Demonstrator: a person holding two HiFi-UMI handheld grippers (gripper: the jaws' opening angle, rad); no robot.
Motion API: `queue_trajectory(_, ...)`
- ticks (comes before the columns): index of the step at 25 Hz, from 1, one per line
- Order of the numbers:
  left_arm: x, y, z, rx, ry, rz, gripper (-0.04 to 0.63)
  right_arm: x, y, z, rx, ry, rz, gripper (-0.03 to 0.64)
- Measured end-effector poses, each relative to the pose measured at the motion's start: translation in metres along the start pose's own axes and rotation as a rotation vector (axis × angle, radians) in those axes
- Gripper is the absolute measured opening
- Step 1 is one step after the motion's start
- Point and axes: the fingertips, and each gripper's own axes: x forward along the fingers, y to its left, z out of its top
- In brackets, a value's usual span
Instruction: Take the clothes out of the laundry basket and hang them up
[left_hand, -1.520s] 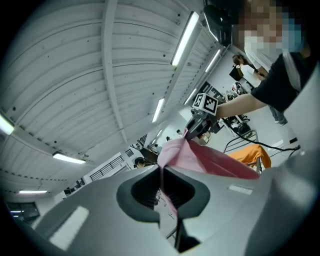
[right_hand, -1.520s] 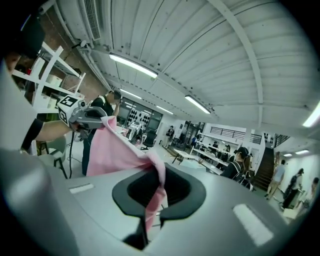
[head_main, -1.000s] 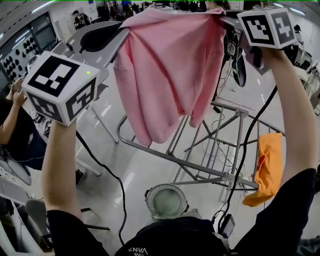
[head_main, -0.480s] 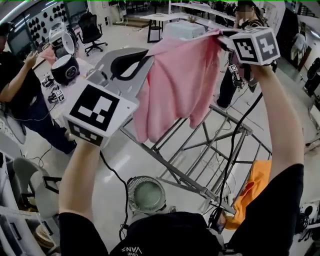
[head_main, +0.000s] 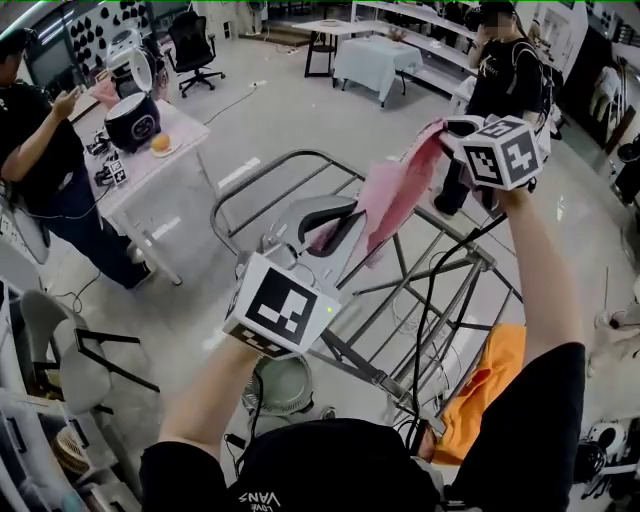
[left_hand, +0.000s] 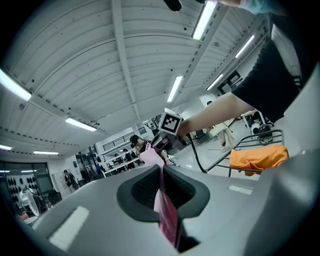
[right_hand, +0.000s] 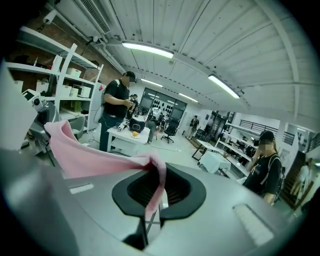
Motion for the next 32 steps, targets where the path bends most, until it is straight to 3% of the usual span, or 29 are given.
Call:
queue_trajectory(11, 0.023, -0.157, -0.064, -0.045, 0.113, -0.206, 0.015, -0.023, 0.026, -0.155, 0.061, 0.067, 0.105, 0.023)
queue_trajectory(18, 0.038, -0.232, -0.109, -0.073, 0.252, -0.353, 0.015, -0.042, 0.038, -0.266, 0.192, 0.163, 0.110, 0.023)
queue_trajectory(23, 0.042, -0.262, -0.144, -0.082, 0.383, -0.424, 0.015, -0.046, 0.052, -0.319, 0.282, 0.222, 0.091, 0.026)
queue_trajectory(27, 0.037, -0.282, -0.160, -0.084, 0.445, -0.473, 0.018, -0.048, 0.055, -0.341, 0.279, 0.280, 0.076, 0.051)
queue_trajectory(29, 0.032, -0.282, -0.161, -0.106, 0.448, -0.479, 0.019, -0.050, 0.055, -0.346, 0.263, 0.314, 0.071, 0.090)
queue_trajectory(32, 0.021, -0.261, -0.167, -0.134, 0.439, -0.429, 0.037, -0.055, 0.059, -0.353, 0.227, 0.387, 0.078, 0.166)
